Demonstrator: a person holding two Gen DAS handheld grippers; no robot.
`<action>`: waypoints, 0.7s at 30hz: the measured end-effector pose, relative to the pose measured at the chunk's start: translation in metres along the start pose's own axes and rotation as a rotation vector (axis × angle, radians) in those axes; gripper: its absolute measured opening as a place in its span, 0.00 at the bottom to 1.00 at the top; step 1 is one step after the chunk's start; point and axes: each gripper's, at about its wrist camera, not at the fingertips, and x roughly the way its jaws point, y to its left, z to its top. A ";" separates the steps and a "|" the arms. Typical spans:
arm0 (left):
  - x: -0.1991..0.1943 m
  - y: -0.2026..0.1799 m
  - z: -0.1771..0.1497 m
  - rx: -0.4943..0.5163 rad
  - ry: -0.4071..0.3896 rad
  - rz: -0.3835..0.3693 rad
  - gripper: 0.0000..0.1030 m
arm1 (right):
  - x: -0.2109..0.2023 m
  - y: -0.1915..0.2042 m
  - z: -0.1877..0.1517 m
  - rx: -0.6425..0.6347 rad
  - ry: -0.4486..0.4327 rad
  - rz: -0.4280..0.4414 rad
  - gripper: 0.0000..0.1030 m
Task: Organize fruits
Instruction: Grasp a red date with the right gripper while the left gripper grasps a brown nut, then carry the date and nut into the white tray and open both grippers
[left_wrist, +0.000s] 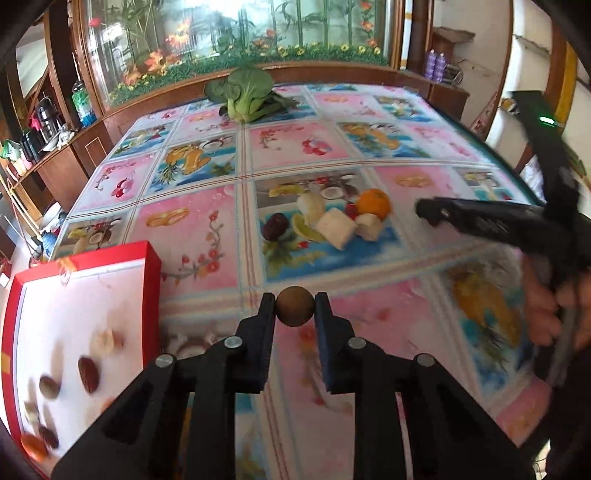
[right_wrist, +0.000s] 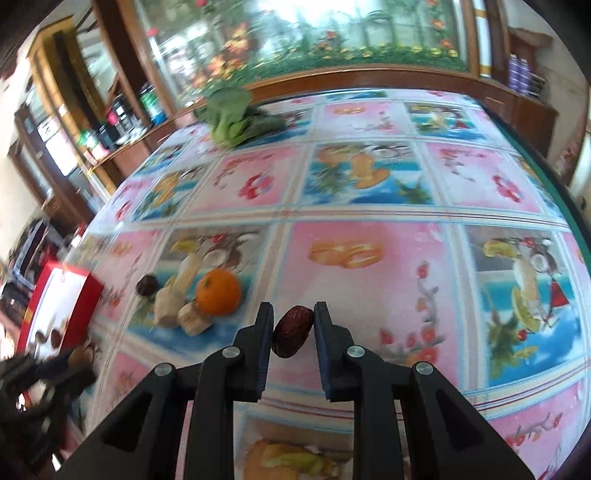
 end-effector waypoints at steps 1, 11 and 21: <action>-0.008 -0.003 -0.005 -0.004 -0.018 -0.004 0.22 | 0.000 -0.001 0.000 0.007 -0.004 -0.004 0.20; -0.041 -0.015 -0.028 -0.024 -0.091 0.033 0.22 | -0.012 0.004 -0.001 0.009 -0.070 0.014 0.20; -0.067 0.004 -0.028 -0.044 -0.165 0.144 0.22 | -0.015 0.016 -0.008 -0.030 -0.112 0.010 0.20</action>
